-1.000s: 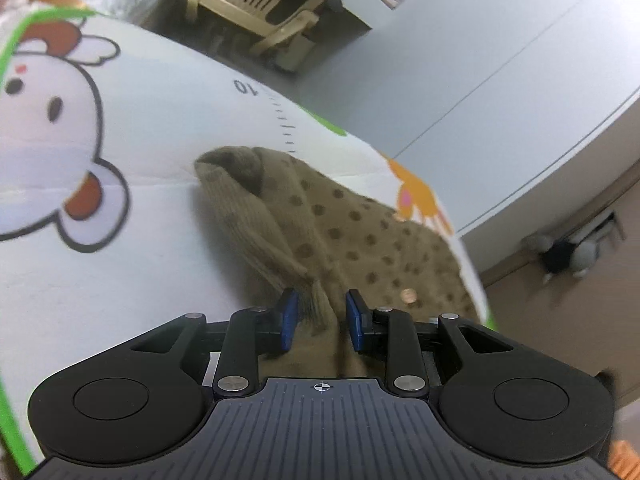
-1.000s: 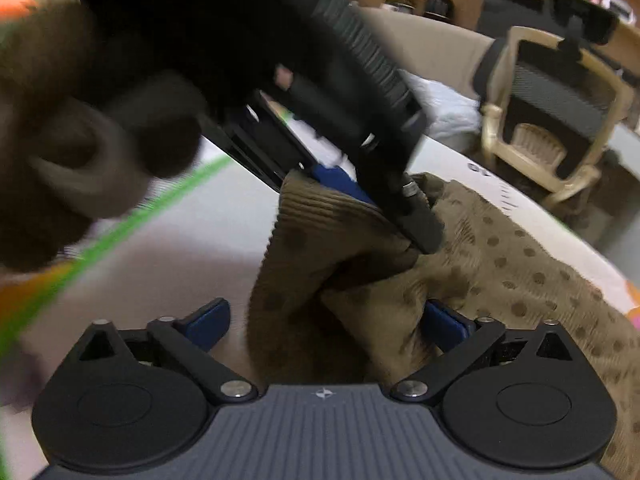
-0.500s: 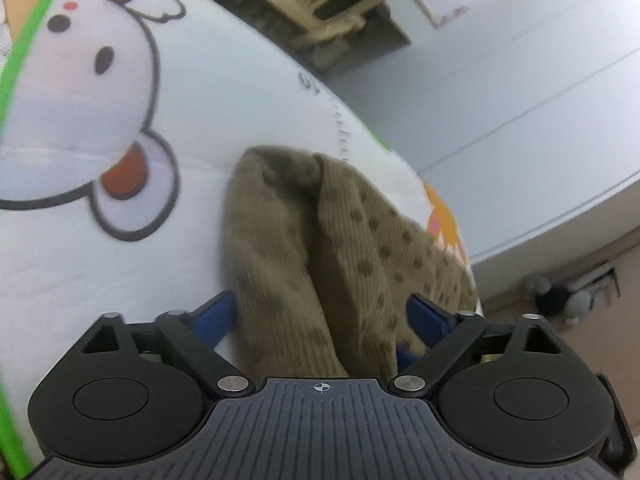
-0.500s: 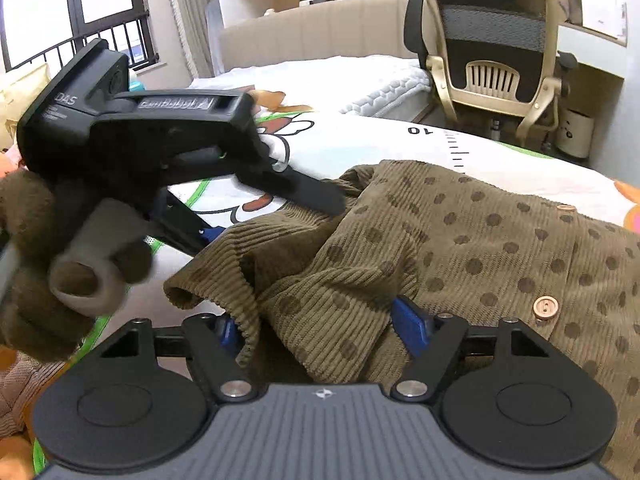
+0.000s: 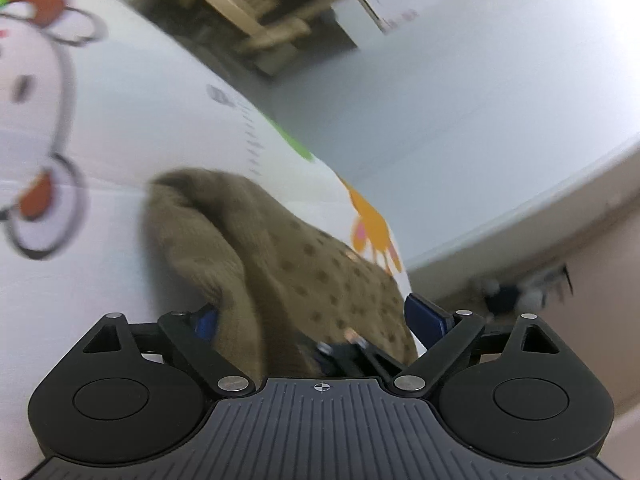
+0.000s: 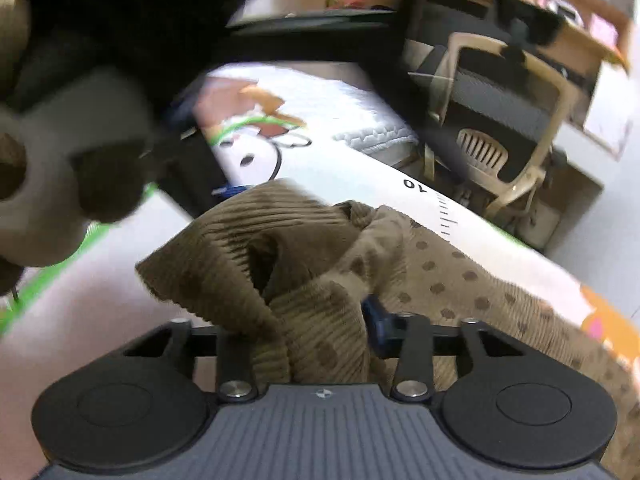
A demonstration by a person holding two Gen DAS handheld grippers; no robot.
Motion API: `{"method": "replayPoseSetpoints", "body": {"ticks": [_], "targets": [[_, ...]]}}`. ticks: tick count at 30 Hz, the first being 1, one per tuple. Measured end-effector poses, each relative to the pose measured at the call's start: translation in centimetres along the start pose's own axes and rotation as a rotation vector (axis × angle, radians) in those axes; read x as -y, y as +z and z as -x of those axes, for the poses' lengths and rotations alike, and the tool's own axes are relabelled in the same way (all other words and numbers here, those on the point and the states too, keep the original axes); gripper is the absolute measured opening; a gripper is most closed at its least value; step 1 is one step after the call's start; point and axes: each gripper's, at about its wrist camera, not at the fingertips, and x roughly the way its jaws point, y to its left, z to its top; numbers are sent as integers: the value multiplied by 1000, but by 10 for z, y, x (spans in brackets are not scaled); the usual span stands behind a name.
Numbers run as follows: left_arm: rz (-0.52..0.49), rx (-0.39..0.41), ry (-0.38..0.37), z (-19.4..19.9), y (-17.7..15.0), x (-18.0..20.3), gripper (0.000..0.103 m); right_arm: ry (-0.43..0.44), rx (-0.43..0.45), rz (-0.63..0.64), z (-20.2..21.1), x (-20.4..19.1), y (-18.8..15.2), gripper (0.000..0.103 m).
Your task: Fold clothes
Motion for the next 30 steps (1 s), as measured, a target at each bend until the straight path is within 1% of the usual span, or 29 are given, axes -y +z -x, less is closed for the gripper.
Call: {"method": "replayPoseSetpoints", "body": {"ticks": [2,4,7,9,11,13,16,17,18,20,22,23,24,25,27,28,30], "targets": [[68,31,43,5,4,-18,96,4,6,-14,4,3,0,26],[134,35,67,3,5,-31,97,5,13,-15,7,5,0,23],[207,-5,45,-22,7,-27,97,14,40,-24,16,8,-1,20],[182,-15,31,-35,13,-3,97,22,72,-45,27,13,-3,20],[64,-17,-10,-50,15,48,99,10,120,-78,40,25,-4,19],[-94,-47,-50,-67,7,108,101,-42,190,-126,65,43,-9,19],[-288,-100,-140,-92,-14,178,102,-115,270,-297,112,94,-28,19],[-321,-118,-180,-97,-20,193,102,-140,285,-372,126,114,-38,19],[-355,-118,-195,-98,-24,203,102,-163,287,-445,138,134,-50,19],[-425,-111,-217,-99,-31,223,102,-191,248,-579,152,172,-79,20],[-509,-52,-132,-98,-35,229,102,-216,163,-675,152,199,-106,24],[-537,-29,-62,-100,-37,226,102,-220,120,-720,150,210,-119,28],[-563,-8,11,-103,-38,223,102,-209,87,-764,147,219,-131,29],[-575,-17,68,-110,-41,217,102,-192,68,-797,144,226,-140,31],[-595,-44,176,-128,-46,204,102,-176,74,-812,141,232,-146,36],[-587,-78,199,-137,-50,195,102,-176,88,-801,142,231,-145,39],[-565,-140,221,-150,-58,179,102,-195,115,-744,150,231,-136,50]]}}
